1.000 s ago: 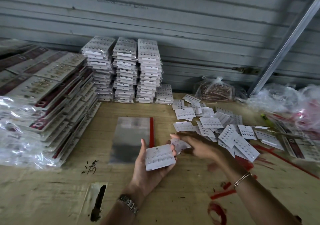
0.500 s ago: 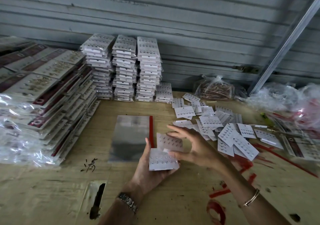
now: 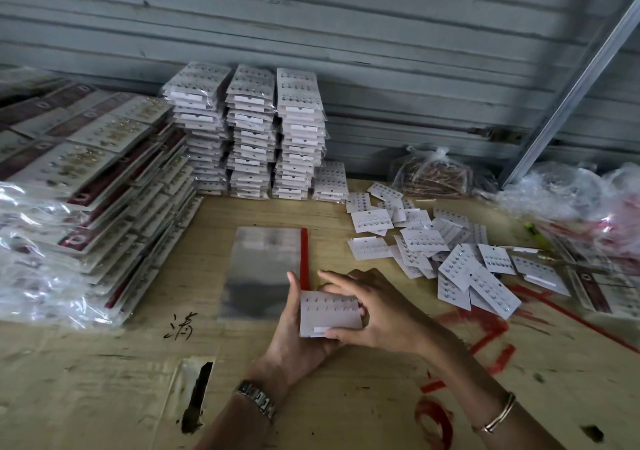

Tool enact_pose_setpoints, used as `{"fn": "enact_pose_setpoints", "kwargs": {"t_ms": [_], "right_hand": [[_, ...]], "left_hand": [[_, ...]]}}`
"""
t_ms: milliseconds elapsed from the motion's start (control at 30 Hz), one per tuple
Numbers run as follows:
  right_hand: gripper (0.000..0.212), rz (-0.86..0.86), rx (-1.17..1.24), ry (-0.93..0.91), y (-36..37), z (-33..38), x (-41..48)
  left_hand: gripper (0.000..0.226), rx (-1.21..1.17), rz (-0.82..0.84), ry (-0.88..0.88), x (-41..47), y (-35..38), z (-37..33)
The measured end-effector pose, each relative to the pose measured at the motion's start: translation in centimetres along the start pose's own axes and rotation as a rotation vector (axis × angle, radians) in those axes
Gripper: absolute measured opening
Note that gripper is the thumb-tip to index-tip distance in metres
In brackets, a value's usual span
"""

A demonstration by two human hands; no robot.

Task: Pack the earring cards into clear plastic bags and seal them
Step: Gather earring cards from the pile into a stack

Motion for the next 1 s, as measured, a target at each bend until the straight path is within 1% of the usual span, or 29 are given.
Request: {"fn": "enact_pose_setpoints", "kwargs": {"t_ms": [67,167,333,400,467,533,567,600,633,700,733,800,867,1000], "right_hand": [[0.087,0.006,0.02,0.002,0.0,0.1,0.0],[0.086,0.017,0.065,-0.005,-0.1,0.3,0.0],[0.087,0.011,0.054,0.005,0.0,0.0,0.1],[0.088,-0.005,0.051,-0.001,0.3,-0.2,0.2],[0.088,0.01,0.13,-0.002,0.5,-0.5,0.3],[0.076,-0.02,0.319,0.001,0.5,-0.9,0.8],[0.067,-0.081,0.356,0.008,0.6,-1.5,1.1],[0.06,-0.163,0.332,0.027,0.7,-2.3,1.3],[0.054,-0.253,0.254,0.048,0.8,-3.2,1.6],[0.041,-0.383,0.024,0.12,1.2,-5.2,2.1],[0.035,-0.396,-0.072,0.171,1.4,-6.3,2.3],[0.029,-0.336,-0.232,0.241,2.1,-7.9,3.0],[0.029,-0.288,-0.349,0.238,2.5,-9.0,3.8],[0.029,-0.294,-0.482,0.193,2.5,-9.8,5.2]], "left_hand": [[0.09,-0.022,0.009,-0.001,0.0,0.0,-0.1],[0.077,-0.049,0.008,0.004,-0.1,0.0,-0.2],[0.062,-0.047,0.015,0.026,-0.2,0.1,-0.1],[0.062,-0.051,0.016,0.033,-0.2,0.2,-0.2],[0.064,-0.059,0.015,0.025,-0.3,0.3,-0.2],[0.07,-0.056,0.011,0.027,-0.3,0.3,-0.2],[0.074,-0.04,0.003,0.032,-0.3,0.3,-0.2],[0.077,-0.023,-0.005,0.033,-0.3,0.3,-0.2],[0.081,-0.01,-0.005,0.029,-0.3,0.3,-0.2],[0.087,-0.016,0.017,0.011,-0.3,0.3,-0.2],[0.089,-0.026,0.025,0.001,-0.3,0.4,-0.2],[0.089,-0.048,0.04,-0.007,-0.3,0.6,-0.3],[0.086,-0.084,0.041,0.003,-0.3,0.7,-0.4],[0.077,-0.121,0.057,0.011,-0.3,0.9,-0.4]]}}
Point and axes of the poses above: each hand's wrist, its own x-axis towards the middle knuckle, its own y-axis out of the palm, z = x × y, the point moved 1 cm from there along x, towards the middle knuckle, and after that the axes turned 6 degrees about -y, right-handed, at the moved point
